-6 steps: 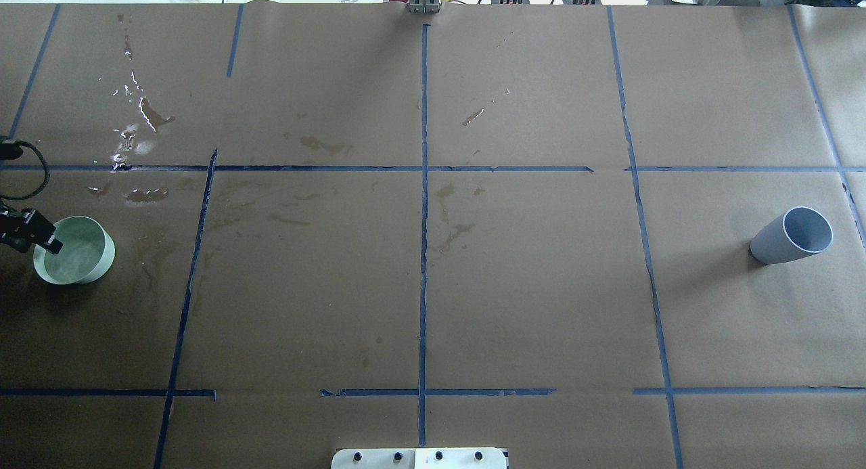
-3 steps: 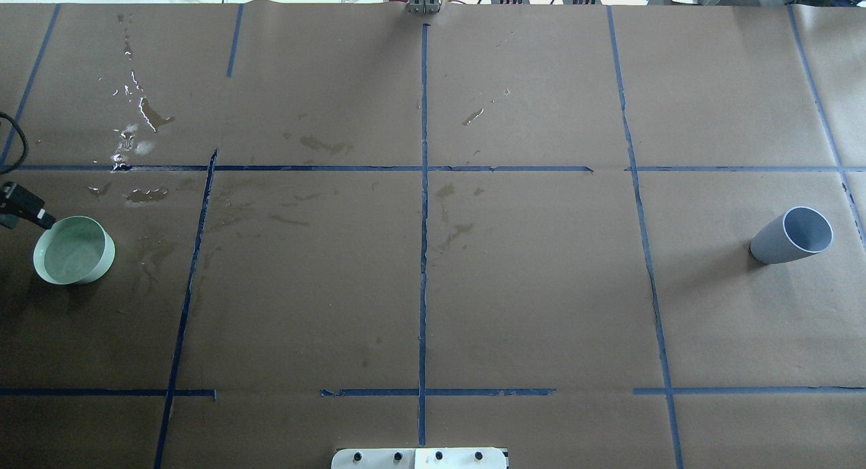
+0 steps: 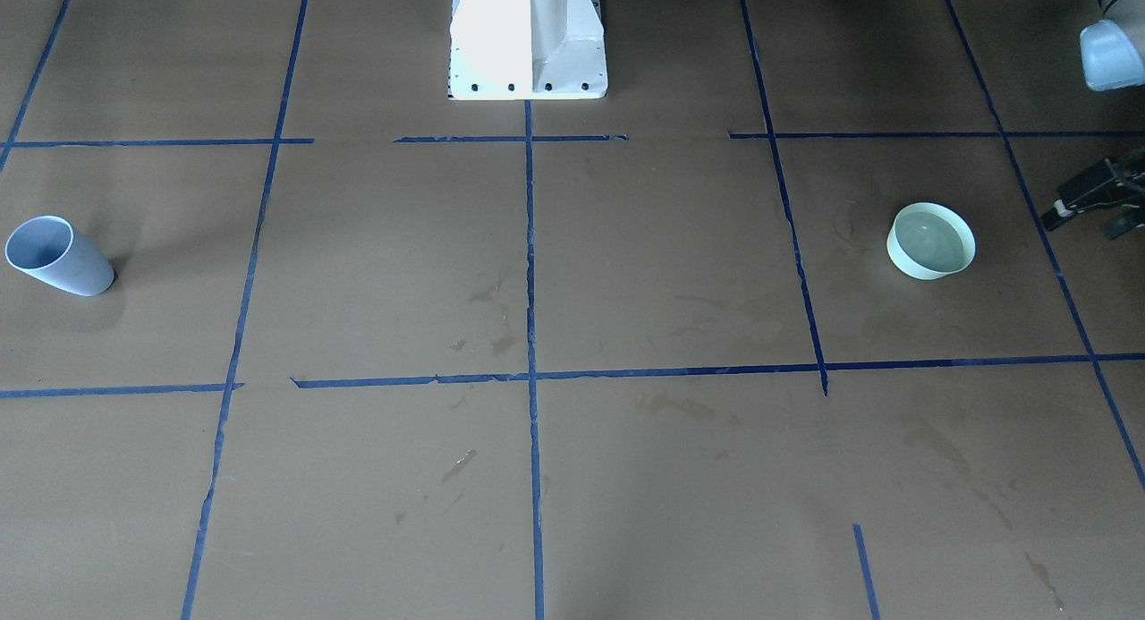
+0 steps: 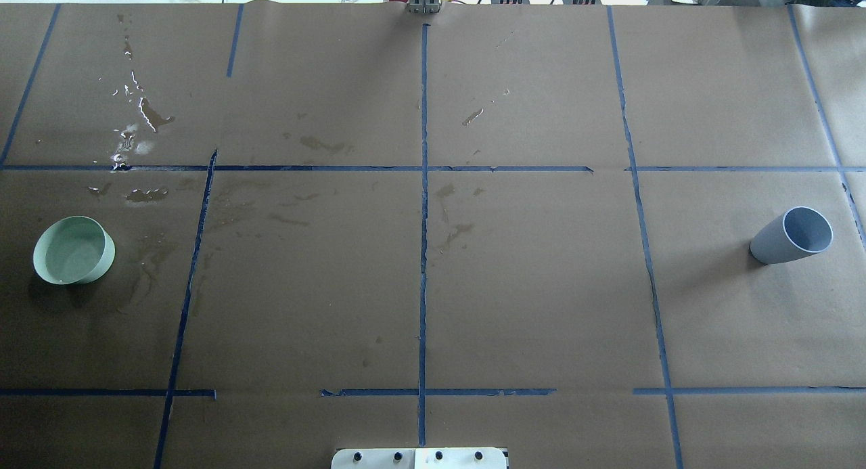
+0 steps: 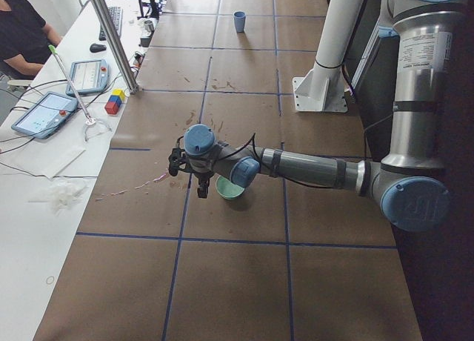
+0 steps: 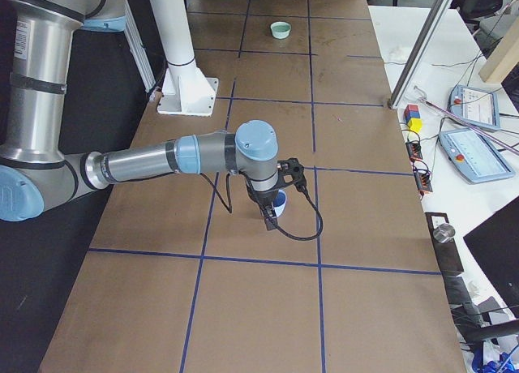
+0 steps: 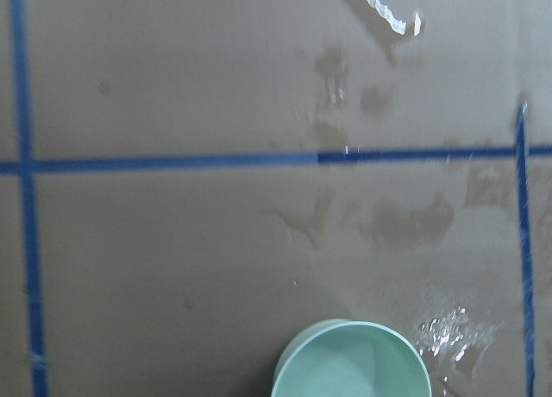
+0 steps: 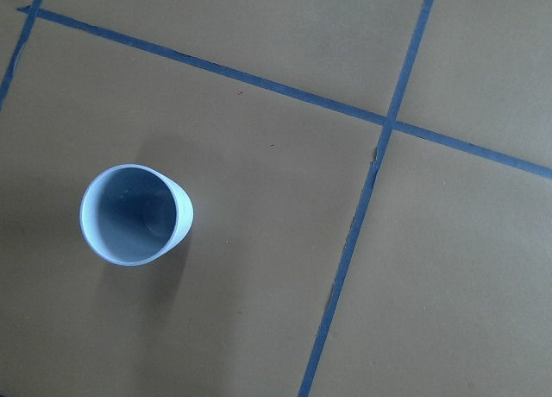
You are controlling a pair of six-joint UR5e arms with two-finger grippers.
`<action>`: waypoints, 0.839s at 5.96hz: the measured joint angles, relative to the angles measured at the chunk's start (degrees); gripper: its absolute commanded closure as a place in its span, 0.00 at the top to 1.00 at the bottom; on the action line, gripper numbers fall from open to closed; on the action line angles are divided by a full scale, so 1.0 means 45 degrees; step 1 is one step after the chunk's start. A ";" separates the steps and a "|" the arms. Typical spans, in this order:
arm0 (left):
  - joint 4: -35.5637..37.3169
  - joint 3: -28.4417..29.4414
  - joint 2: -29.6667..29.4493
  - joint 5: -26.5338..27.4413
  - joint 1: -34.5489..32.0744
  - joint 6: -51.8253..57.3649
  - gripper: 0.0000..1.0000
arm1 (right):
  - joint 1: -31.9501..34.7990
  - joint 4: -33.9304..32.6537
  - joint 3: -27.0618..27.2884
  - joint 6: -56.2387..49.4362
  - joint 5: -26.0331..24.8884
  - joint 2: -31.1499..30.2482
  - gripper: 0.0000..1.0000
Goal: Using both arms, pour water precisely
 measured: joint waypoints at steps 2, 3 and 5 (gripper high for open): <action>0.2123 -0.0470 -0.0040 0.0596 -0.1294 0.2655 1.00 | -0.0009 -0.0885 0.0003 0.0048 0.0052 0.0091 1.00; 0.4414 -0.0926 -0.0099 0.1005 -0.2137 0.4761 1.00 | -0.0019 -0.0923 -0.0035 0.0044 0.0077 0.0047 1.00; 0.6957 -0.0979 0.0034 0.1192 -0.3063 0.6894 1.00 | -0.0027 -0.0830 -0.0106 -0.0020 0.0109 -0.0045 1.00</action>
